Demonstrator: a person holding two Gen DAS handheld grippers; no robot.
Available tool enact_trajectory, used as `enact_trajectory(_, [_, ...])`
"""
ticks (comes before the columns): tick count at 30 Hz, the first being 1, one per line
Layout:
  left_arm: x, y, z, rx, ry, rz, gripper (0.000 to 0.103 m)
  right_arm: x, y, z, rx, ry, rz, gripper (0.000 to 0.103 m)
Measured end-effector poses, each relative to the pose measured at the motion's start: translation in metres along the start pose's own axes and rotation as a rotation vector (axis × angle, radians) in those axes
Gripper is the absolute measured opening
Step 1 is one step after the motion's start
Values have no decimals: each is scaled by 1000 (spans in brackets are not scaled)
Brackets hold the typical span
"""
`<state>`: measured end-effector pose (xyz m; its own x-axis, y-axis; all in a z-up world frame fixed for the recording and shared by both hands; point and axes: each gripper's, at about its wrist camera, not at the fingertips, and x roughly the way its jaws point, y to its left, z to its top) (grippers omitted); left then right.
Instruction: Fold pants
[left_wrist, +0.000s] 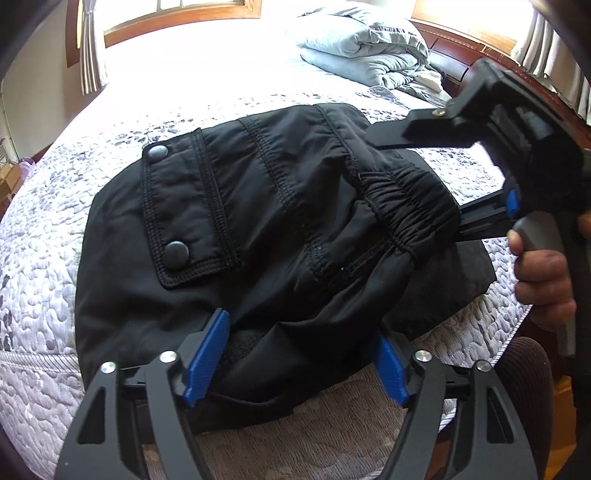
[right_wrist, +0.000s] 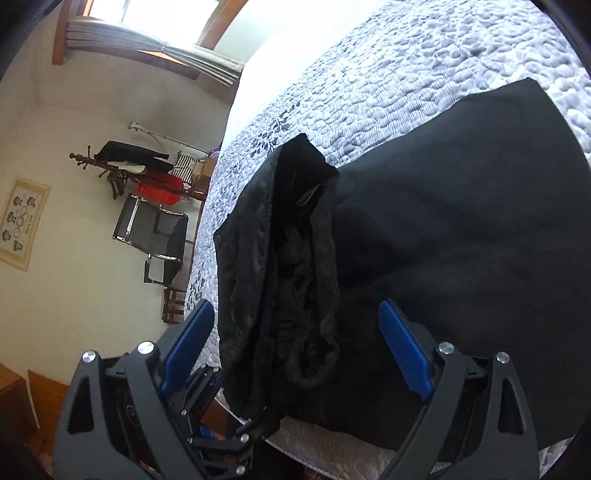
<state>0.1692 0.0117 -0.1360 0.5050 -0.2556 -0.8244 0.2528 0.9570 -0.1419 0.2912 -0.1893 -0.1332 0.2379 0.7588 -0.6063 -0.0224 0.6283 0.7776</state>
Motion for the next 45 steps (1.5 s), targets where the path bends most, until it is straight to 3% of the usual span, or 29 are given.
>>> enact_trajectory(4, [-5,2,-5,6,8,-12,88,7,3,0,-25,8,-18,90])
enact_trajectory(9, [-21,13,-14,0,15,-41,88,13,9,-4,-76,8,-56,91])
enact_trajectory(13, [-37,33,-20,-86,12,-83,93,19,10,-7,-107,0,-76,91])
enact_trajectory(17, [-45,64,-27,-208,10,-73,94,21,10,-8,-119,-9,-65,90])
enact_trajectory(21, [-41,103,-36,-351,29,-7,94,23,7,-7,-99,4,5,78])
enact_trajectory(23, [-36,121,-42,-425,57,10,94,26,6,-6,-95,6,3,62])
enact_trajectory(26, [-34,142,-53,-529,72,-55,94,30,2,-4,-81,15,15,39])
enact_trajectory(32, [-41,166,-68,-624,53,-64,94,21,10,-7,-120,-5,29,27])
enact_trajectory(45, [-43,157,-65,-593,53,-32,94,-8,62,-13,-286,-49,43,23])
